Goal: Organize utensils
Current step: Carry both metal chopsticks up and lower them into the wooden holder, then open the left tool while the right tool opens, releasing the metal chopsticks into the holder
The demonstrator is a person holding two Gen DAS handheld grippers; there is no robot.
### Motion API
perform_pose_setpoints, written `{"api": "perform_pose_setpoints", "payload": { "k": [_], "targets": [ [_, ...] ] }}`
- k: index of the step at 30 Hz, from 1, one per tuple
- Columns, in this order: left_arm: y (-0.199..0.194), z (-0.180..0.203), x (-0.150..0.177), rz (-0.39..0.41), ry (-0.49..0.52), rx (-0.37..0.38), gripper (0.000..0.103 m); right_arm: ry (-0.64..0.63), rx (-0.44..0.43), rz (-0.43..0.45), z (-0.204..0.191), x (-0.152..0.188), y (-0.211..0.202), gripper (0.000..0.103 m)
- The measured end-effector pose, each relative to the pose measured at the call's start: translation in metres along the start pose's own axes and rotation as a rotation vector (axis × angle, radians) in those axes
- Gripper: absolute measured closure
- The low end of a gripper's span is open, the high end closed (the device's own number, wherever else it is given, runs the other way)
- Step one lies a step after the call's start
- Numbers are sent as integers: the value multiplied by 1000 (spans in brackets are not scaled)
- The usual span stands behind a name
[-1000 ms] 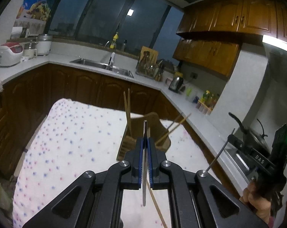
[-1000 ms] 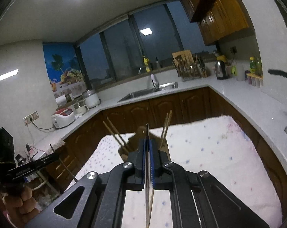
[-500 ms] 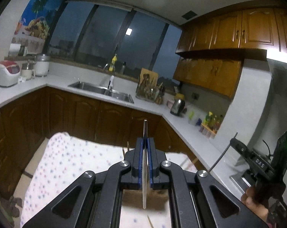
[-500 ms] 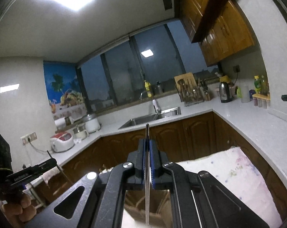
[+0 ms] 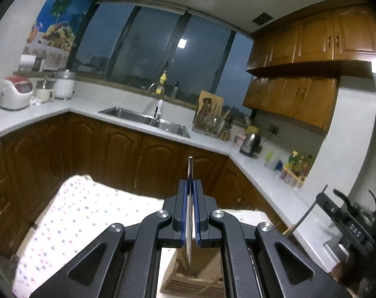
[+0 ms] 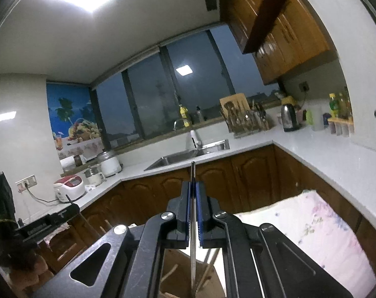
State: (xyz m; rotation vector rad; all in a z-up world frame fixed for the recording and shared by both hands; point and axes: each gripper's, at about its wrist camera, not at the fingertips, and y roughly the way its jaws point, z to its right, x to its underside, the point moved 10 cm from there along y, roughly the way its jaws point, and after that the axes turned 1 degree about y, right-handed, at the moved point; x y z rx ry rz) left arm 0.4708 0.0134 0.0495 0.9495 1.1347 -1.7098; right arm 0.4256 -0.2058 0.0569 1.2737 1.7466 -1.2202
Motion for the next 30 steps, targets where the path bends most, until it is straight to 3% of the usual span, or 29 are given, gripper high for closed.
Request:
{"api": "perform_pose_setpoints", "payload": {
  "k": [12,18,30],
  "targets": [
    [44,-10,44,-82,-28,-11,100,60,39,-89,20,55,12,99],
    [47,-19,45,-122,-33,-5,100,62,50,-177,26,75,24,98],
    [44,-16,36,-132,-11,-14,99,62,49,-204,28,77,28,98]
  ]
}}
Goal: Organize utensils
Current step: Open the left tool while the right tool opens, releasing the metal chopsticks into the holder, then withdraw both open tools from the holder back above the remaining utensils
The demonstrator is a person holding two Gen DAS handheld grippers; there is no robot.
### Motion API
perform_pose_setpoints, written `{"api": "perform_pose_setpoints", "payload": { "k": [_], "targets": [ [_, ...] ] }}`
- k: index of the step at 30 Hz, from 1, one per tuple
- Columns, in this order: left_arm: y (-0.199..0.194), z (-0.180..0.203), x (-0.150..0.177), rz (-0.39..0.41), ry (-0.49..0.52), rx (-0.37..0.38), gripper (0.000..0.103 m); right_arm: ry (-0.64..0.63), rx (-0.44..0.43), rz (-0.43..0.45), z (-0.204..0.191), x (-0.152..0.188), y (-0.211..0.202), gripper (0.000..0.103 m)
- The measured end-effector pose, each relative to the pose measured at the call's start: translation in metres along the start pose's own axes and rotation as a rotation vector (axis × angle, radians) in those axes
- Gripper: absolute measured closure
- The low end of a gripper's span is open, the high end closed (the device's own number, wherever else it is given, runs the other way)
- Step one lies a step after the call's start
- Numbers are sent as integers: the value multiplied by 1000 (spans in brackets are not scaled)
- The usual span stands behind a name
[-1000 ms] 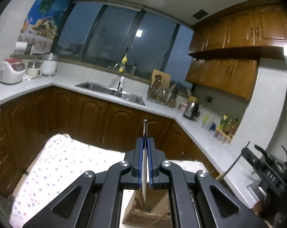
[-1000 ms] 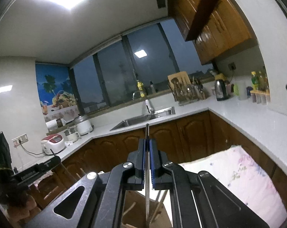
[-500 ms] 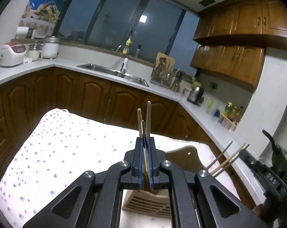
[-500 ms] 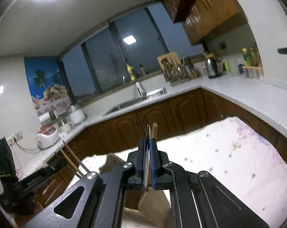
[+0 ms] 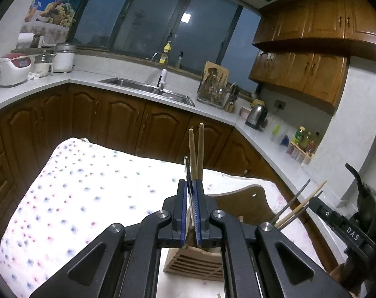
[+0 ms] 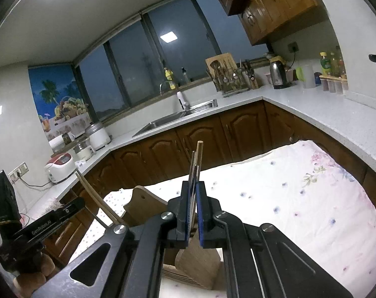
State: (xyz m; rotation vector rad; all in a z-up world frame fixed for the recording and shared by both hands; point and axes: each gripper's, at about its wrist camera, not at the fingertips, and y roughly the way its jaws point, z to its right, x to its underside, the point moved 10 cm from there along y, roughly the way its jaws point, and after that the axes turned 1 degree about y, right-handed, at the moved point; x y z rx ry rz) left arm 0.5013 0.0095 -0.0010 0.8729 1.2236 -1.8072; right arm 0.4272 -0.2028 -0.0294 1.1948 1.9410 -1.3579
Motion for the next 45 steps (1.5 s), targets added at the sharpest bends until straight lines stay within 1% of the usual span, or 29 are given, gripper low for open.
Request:
{"api": "perform_pose_setpoints", "payload": {
  "k": [2,3,4,5,6,7,8,9,10,12,13,14,16,17,18,20,22,25,27,30,36,39,43,45],
  "targets": [
    [0,0,1,-5,1,0,99,1,0,-9,0,1,1,97],
    [-1,0,1,-8,1,1,99,5,-1,-10,1,2,0,93],
    [-2,1,1,-8,1,1,99,12,-10,-8,1,2,-1,91],
    [-4,1,0,-7,2,2,97,23,-20,-6,2,1,-4,84],
    [-6,1,0,-6,1,1,89,29,-25,-2,2,1,-5,78],
    [-9,1,-1,-1,-2,1,83,40,-32,7,3,-1,-10,68],
    [-14,0,-2,11,-9,-2,71,48,-38,17,4,-1,-14,62],
    [-18,0,-3,18,-14,0,62,53,-42,25,4,-2,-17,61],
    [-22,0,-4,27,-22,8,60,55,-42,30,3,-3,-20,61],
    [-32,0,-6,34,-21,7,58,59,-47,39,4,-5,-27,51],
    [-35,0,-5,37,-21,11,57,62,-52,46,3,-6,-31,39],
    [-40,0,-5,42,-19,12,56,62,-53,57,4,-6,-35,29],
    [-50,-2,-4,53,-13,1,45,60,-58,69,3,-7,-43,23],
    [-57,-2,-2,61,-10,-4,42,61,-61,70,3,-6,-47,21],
    [-63,-4,0,66,-9,-14,32,62,-64,70,2,-7,-50,19],
    [-73,-8,5,69,-14,-35,22,63,-67,73,2,-5,-59,12],
    [-84,-9,12,64,-20,-32,19,58,-70,77,1,-3,-71,10],
    [-102,-9,24,44,-24,-49,17,46,-72,72,0,2,-88,10],
    [-116,-9,35,28,-30,-54,16,37,-64,70,2,7,-101,10],
    [-135,-5,48,2,-36,-49,13,25,-44,69,8,17,-123,10],
    [-172,-1,64,-36,-41,-47,12,58,-8,46,27,39,-156,10],
    [-185,1,74,-69,-55,-36,12,63,7,27,35,51,-171,10],
    [-198,4,83,-100,-58,-38,11,82,17,3,43,67,-189,10],
    [-204,6,90,-127,-56,-40,11,82,24,-2,45,72,-196,10]
  ]
}}
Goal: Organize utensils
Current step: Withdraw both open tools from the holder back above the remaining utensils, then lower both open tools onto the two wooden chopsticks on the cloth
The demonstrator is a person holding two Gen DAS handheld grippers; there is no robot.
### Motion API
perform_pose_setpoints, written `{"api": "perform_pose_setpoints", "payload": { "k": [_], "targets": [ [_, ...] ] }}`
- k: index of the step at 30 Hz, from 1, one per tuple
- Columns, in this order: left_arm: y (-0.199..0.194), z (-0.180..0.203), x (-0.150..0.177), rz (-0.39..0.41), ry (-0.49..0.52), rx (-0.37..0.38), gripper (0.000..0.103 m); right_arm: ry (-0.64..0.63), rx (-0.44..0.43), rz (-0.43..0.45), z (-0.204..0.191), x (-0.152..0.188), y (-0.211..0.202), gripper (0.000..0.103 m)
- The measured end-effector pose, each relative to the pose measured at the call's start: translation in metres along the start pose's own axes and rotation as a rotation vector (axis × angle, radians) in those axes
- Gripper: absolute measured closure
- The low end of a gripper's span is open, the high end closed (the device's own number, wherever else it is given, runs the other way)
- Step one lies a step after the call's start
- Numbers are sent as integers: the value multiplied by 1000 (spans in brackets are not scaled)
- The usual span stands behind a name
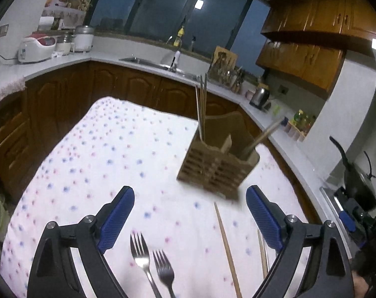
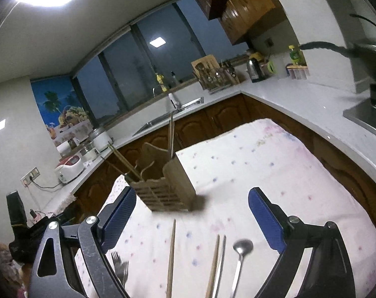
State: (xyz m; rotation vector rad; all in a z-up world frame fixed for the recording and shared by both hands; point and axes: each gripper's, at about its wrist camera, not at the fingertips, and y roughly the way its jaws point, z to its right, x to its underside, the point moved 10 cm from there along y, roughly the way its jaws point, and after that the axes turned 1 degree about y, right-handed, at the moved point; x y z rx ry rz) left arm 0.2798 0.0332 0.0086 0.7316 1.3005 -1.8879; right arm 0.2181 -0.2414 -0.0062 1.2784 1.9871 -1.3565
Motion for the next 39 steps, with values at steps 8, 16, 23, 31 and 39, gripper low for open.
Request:
{"api": "perform_pose_setpoints", "payload": {
  "k": [8,16,23,31,39],
  "targets": [
    [-10,9,22,-63,2,-7,11,-61,44,-34,5,30,-17,10],
    [-6,17,35,-121,8,-19,11,-71,47,-103,8,56,-10,10],
    [9,25,30,-141,20,-27,11,-98,54,-123,3,58,-2,14],
    [42,43,31,-198,87,-22,14,-84,59,-191,11,66,19,53],
    [104,68,40,-324,159,-7,39,-57,15,-343,13,97,55,79]
  ]
}}
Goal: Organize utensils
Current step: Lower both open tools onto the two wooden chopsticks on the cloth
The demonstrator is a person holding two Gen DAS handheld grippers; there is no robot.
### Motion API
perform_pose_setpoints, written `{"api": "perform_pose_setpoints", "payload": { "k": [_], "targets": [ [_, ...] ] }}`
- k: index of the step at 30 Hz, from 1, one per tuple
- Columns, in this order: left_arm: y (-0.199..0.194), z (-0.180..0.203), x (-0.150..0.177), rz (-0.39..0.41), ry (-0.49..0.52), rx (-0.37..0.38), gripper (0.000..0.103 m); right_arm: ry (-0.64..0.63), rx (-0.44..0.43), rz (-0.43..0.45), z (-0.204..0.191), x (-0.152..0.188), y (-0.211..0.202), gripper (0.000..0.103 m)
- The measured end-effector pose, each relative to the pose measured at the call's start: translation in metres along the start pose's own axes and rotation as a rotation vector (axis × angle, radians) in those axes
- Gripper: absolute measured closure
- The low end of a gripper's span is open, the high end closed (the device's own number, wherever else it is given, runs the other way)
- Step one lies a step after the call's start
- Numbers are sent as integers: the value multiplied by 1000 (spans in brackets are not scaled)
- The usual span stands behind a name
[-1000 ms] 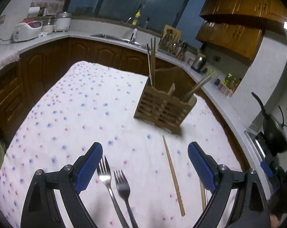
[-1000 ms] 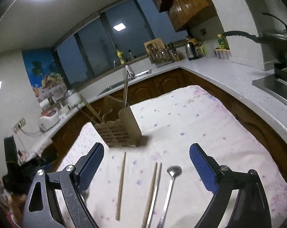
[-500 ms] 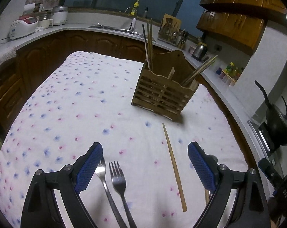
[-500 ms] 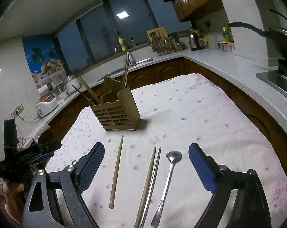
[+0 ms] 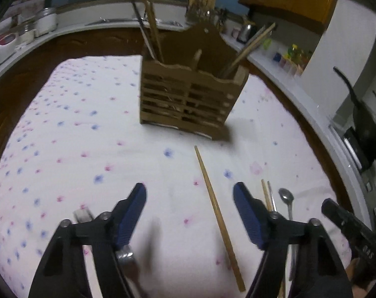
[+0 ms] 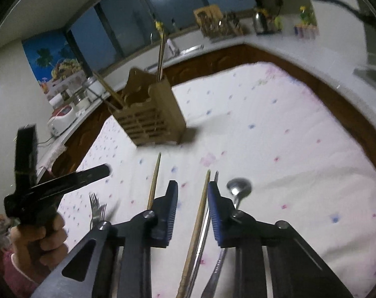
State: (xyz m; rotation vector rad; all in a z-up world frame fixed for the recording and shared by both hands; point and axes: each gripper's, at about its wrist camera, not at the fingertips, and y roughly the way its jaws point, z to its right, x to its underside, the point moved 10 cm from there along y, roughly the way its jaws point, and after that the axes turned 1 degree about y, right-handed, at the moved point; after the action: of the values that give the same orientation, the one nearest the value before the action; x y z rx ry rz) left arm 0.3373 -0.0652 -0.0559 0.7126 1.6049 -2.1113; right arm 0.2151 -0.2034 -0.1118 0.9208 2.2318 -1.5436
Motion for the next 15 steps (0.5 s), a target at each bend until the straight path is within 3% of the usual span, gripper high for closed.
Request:
{"api": "perform_pose_setpoints", "payload": {
  "k": [9,15],
  "targets": [
    [67,9,-11,-116,37,-14,48,-11,-15,-122,-3,17,42,85],
    [102,14,-9,-174,74,-22,54,-21,25,-183,6,27,62,86]
  ]
}}
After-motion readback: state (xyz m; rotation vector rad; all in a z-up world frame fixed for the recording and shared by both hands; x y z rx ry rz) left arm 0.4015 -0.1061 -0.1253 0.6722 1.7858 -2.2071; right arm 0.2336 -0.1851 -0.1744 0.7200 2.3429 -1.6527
